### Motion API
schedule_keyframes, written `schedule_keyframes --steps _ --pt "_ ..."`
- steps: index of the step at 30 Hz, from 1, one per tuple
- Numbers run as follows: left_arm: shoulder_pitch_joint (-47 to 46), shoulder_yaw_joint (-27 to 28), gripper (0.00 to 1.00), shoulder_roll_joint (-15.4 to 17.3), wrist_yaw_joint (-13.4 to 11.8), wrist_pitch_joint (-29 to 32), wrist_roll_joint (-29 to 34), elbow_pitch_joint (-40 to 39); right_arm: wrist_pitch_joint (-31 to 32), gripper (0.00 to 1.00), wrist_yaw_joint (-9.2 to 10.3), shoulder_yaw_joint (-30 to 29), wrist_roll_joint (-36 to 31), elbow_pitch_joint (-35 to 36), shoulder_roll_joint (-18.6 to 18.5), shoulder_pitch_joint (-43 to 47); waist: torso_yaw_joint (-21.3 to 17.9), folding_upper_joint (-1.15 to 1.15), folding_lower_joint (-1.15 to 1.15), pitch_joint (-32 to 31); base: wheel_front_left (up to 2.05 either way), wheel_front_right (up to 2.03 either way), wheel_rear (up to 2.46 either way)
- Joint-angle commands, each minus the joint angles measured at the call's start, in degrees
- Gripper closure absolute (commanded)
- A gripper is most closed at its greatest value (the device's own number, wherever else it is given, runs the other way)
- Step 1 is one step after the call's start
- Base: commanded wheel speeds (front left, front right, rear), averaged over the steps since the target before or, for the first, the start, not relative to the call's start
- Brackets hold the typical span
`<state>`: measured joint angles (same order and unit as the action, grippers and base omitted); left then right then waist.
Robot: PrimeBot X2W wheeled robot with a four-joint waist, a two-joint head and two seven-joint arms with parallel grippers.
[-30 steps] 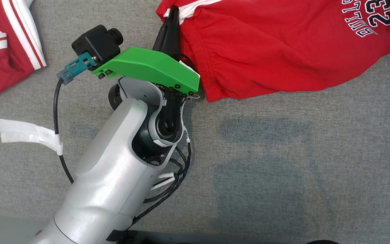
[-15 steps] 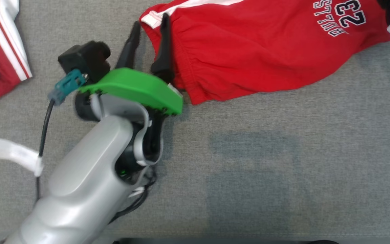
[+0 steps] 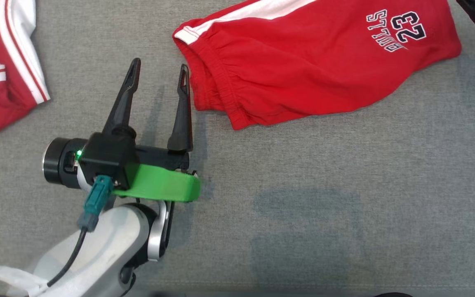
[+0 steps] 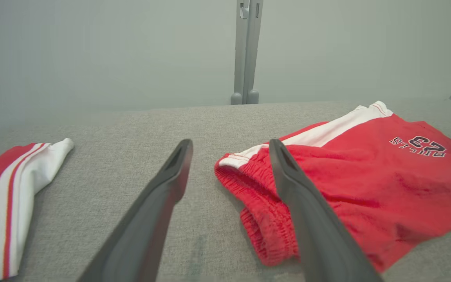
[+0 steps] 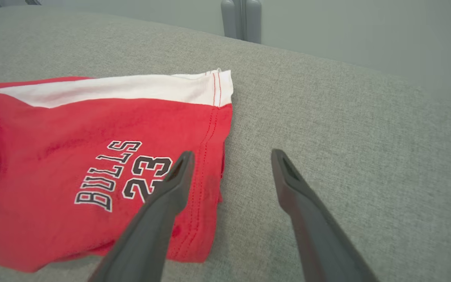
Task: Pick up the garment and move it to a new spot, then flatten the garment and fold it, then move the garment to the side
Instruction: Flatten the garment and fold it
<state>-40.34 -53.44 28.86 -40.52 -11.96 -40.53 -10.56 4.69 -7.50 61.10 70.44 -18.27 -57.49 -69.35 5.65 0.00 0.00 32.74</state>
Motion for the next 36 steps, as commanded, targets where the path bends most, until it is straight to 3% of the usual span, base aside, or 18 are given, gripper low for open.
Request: schedule_keyframes --steps 1,7,13,14,15,16,23,29,36 --pt "1.2 -0.1 0.00 0.1 -0.7 -1.0 1.1 -0.5 0.8 0.00 0.02 -0.6 1.0 -2.1 0.8 0.3 2.5 0.00 0.00 1.1 0.00 0.00 0.00" --pt "2.8 -0.5 0.00 -1.9 0.1 -2.6 3.6 -0.4 4.9 0.00 0.02 -0.4 0.6 -7.8 3.2 -1.1 5.4 0.00 0.00 2.1 0.00 0.00 0.00" --pt "5.3 0.2 0.00 -5.5 2.3 -3.3 4.9 1.7 9.6 0.00 0.00 0.5 1.8 -11.4 8.0 -1.1 6.6 0.00 0.00 1.7 0.00 0.00 0.00" --pt "5.6 0.4 0.00 -6.1 2.9 -3.3 5.0 2.2 10.4 0.33 0.00 0.9 1.9 -11.7 8.7 -0.8 6.7 0.00 0.00 1.5 0.00 0.00 0.00" --pt "5.9 0.6 0.00 -6.5 3.4 -3.2 5.2 2.8 10.9 0.86 -0.01 1.1 2.1 -12.0 9.3 -0.5 6.7 0.00 0.00 1.1 0.00 0.00 0.00" --pt "6.2 0.9 0.00 -6.8 3.8 -3.3 5.6 3.2 11.4 1.00 -0.01 1.3 2.4 -12.3 9.8 0.0 6.6 0.00 0.00 0.8 0.00 0.00 0.00" --pt "9.9 4.8 0.00 -7.9 7.2 -3.3 6.8 6.1 12.4 1.00 0.02 -0.2 7.8 -11.7 10.1 4.3 3.4 0.00 0.00 -4.0 0.00 0.00 0.00" --pt "13.8 6.9 0.00 -7.9 10.4 -3.3 6.9 8.8 12.6 1.00 0.05 -0.8 11.6 -8.8 8.1 8.4 -0.5 0.00 0.00 -9.2 0.00 0.00 0.00" --pt "19.3 8.5 0.00 -8.7 12.7 -3.3 6.7 10.7 9.2 1.00 0.05 -1.9 15.3 -8.4 6.8 15.0 -3.7 0.00 0.00 -12.9 0.00 0.00 0.00"
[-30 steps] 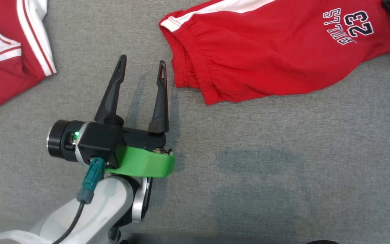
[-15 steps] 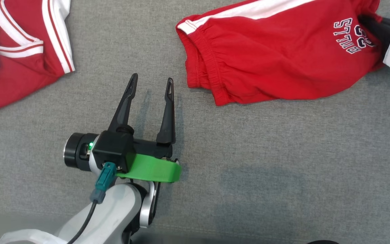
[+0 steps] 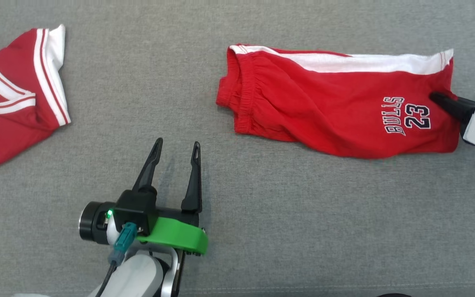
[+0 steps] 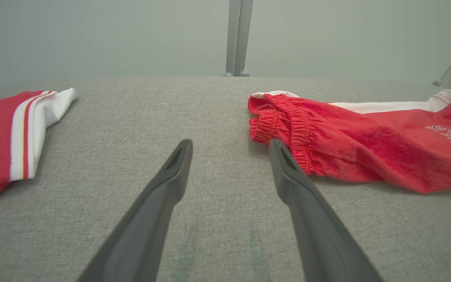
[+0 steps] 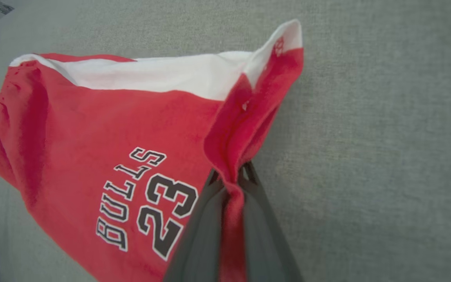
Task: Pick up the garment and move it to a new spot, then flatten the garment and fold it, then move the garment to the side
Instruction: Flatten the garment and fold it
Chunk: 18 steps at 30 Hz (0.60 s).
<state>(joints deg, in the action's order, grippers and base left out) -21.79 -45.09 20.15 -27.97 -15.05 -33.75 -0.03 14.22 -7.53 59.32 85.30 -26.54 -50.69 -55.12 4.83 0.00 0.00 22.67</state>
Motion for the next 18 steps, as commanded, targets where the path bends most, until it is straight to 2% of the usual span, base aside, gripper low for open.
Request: schedule_keyframes --steps 1,6,13,18 --pt "1.3 0.3 0.00 -0.2 0.3 -0.2 0.2 0.4 -1.3 1.00 0.08 -0.4 1.0 -1.0 0.3 1.6 -3.2 0.00 0.00 -3.0 0.00 0.00 0.00" --pt "3.0 0.8 0.00 -1.3 2.2 -0.2 1.5 1.2 -5.6 1.00 0.08 -1.6 1.7 -7.3 2.1 4.1 -3.5 0.00 0.00 -3.0 0.00 0.00 0.00" --pt "4.5 2.8 0.00 -3.4 3.7 -0.2 2.4 2.3 -6.5 1.00 0.07 -2.3 -0.2 -17.6 -1.0 2.4 -1.6 0.00 0.00 -2.9 0.00 0.00 0.00" --pt "6.0 4.9 0.00 -5.3 4.7 -0.2 3.1 2.6 -6.2 1.00 0.04 -2.4 -2.7 -16.8 -0.2 -1.9 -1.0 0.00 0.00 -3.1 0.00 0.00 0.00"
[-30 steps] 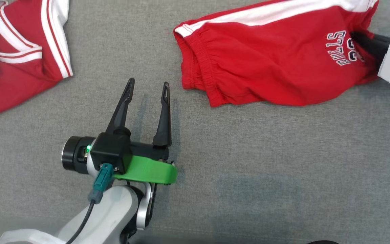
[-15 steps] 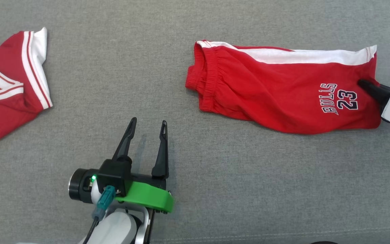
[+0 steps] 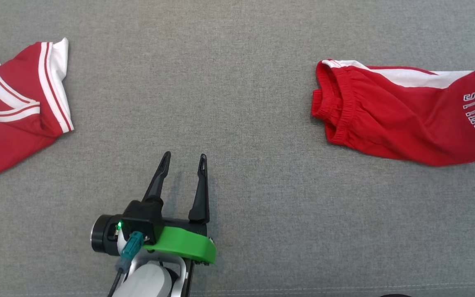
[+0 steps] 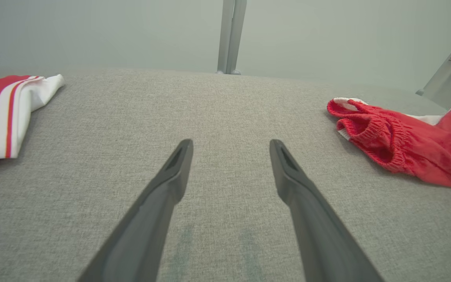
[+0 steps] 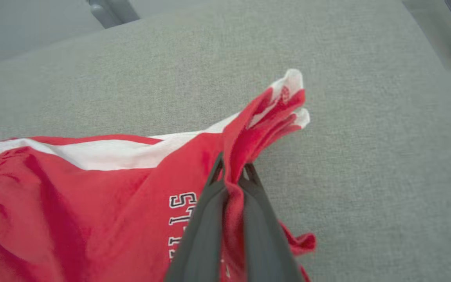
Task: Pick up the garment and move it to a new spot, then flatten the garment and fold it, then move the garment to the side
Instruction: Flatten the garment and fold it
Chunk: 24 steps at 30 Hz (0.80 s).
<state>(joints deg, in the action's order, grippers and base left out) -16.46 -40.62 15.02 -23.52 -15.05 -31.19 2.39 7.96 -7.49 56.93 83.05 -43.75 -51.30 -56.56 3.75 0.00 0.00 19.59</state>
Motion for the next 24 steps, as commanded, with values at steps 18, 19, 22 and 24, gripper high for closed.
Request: schedule_keyframes --steps 18,19,22,24 --pt "1.0 6.6 0.00 -4.5 4.9 -0.2 4.8 2.2 3.1 1.00 0.00 2.4 -6.7 6.2 22.5 -2.9 1.1 0.00 0.00 0.7 0.00 0.00 0.00" --pt "1.2 6.9 0.00 -4.7 5.0 -0.2 5.0 2.3 2.8 1.00 0.00 2.2 -7.2 6.1 23.5 -3.2 1.0 0.00 0.00 0.6 0.00 0.00 0.00" --pt "2.1 7.9 0.00 -5.2 5.5 -0.2 5.5 2.8 2.4 1.00 0.00 1.8 -8.5 5.6 26.0 -3.2 0.7 0.00 0.00 0.1 0.00 0.00 0.00" --pt "2.5 8.4 0.00 -5.5 6.0 -0.2 5.6 3.1 2.4 1.00 0.00 1.5 -9.3 5.3 27.2 -2.8 0.5 0.00 0.00 -0.5 0.00 0.00 0.00"
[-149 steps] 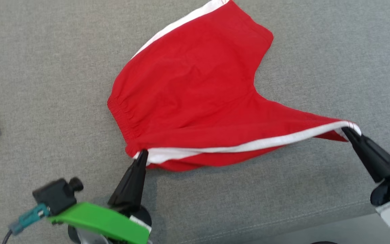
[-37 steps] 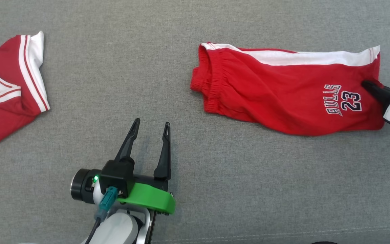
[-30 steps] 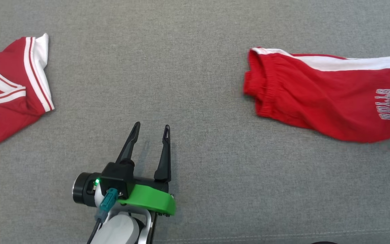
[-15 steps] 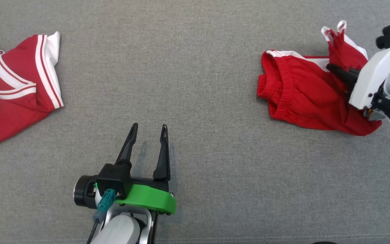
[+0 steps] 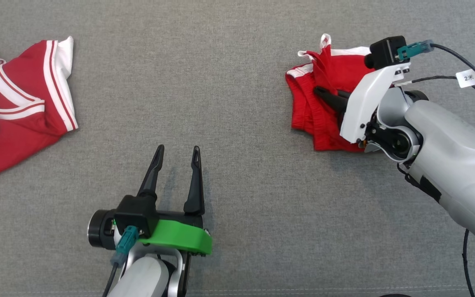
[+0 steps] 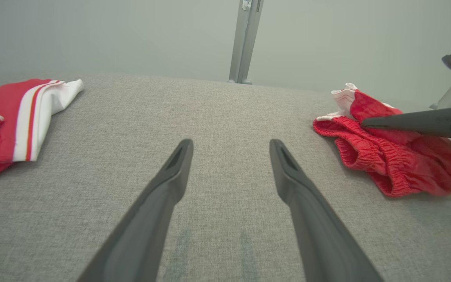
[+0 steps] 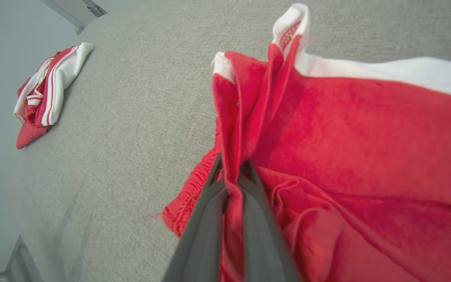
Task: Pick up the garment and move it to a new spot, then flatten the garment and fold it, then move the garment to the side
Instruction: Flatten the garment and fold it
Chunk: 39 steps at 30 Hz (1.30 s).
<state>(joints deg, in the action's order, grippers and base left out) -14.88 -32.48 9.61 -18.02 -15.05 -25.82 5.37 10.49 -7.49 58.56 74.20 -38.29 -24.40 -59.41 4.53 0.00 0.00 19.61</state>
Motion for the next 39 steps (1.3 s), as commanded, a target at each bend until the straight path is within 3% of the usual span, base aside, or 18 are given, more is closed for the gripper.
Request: schedule_keyframes --steps 1,9,10,12,21,26,31,36,37,38,39 --pt "1.2 0.5 0.00 -0.3 0.6 -0.2 0.3 0.3 -0.1 1.00 0.00 -0.2 -0.9 -0.3 0.7 0.3 -0.4 0.00 0.00 -0.8 0.00 0.00 0.00" --pt "2.4 2.4 0.00 -1.4 2.3 -0.2 1.1 1.1 1.0 1.00 0.00 0.4 -6.9 -0.1 3.1 2.3 -1.9 0.00 0.00 -2.4 0.00 0.00 0.00" --pt "2.5 2.5 0.00 -1.5 2.5 -0.2 1.2 1.2 0.9 0.81 0.00 0.5 -7.8 0.4 3.3 2.6 -2.1 0.00 0.00 -2.4 0.00 0.00 0.00" --pt "2.8 2.8 0.00 -1.7 2.9 -0.2 1.5 1.4 0.5 0.00 0.00 0.2 -9.0 1.0 3.7 3.5 -2.4 0.00 0.00 -2.6 0.00 0.00 0.00" --pt "3.7 4.2 0.00 -2.3 3.8 -0.2 2.2 2.1 -1.2 0.00 0.00 -4.0 -11.6 3.6 5.4 6.6 -3.9 0.00 0.00 -3.8 0.00 0.00 0.00" --pt "4.7 5.6 0.00 -2.6 4.2 -0.2 2.4 2.1 -0.9 0.00 0.00 -6.9 -13.3 8.7 3.8 9.2 -5.0 0.00 0.00 -5.0 0.00 0.00 0.00" --pt "6.1 6.7 0.00 -3.0 4.5 -0.2 2.5 2.0 -2.3 0.00 0.00 -11.2 -16.0 16.3 -0.4 13.2 -5.7 0.00 0.00 -6.5 0.00 0.00 0.00" --pt "7.0 7.9 0.00 -3.2 4.8 -0.2 2.9 1.4 -8.0 0.00 0.01 -17.1 -26.9 23.4 -7.4 16.9 -6.1 0.00 0.00 -6.7 0.00 0.00 0.00" --pt "7.1 8.0 0.00 -3.3 4.8 -0.2 3.0 1.3 -9.1 0.16 0.00 -18.4 -28.6 24.1 -8.1 18.0 -6.0 0.00 0.00 -6.5 0.00 0.00 0.00" --pt "6.8 8.0 0.00 -3.4 4.9 -0.2 3.2 1.2 -10.2 0.71 0.00 -19.9 -30.0 24.6 -8.9 18.9 -5.8 0.00 0.00 -6.1 0.00 0.00 0.00" --pt "6.5 7.9 0.00 -3.6 5.1 -0.2 3.2 1.1 -11.1 1.00 0.00 -21.5 -31.1 24.5 -9.7 19.8 -5.6 0.00 0.00 -5.8 0.00 0.00 0.00"
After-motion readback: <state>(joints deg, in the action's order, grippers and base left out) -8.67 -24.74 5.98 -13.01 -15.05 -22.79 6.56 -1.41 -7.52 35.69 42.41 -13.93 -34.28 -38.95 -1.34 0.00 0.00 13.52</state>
